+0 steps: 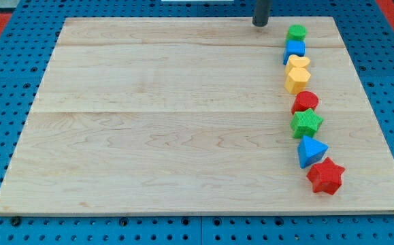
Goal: Nudge the green circle down a bit
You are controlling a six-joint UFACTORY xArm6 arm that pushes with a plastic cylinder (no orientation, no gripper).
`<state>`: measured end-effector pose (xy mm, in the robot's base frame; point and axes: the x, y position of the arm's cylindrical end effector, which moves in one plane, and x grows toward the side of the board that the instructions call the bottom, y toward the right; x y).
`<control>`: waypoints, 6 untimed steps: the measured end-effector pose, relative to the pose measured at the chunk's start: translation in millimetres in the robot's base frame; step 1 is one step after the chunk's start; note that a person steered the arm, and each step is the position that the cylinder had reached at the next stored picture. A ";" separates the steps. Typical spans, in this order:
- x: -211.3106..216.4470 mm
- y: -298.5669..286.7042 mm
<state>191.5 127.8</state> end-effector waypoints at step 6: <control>50.3 88.5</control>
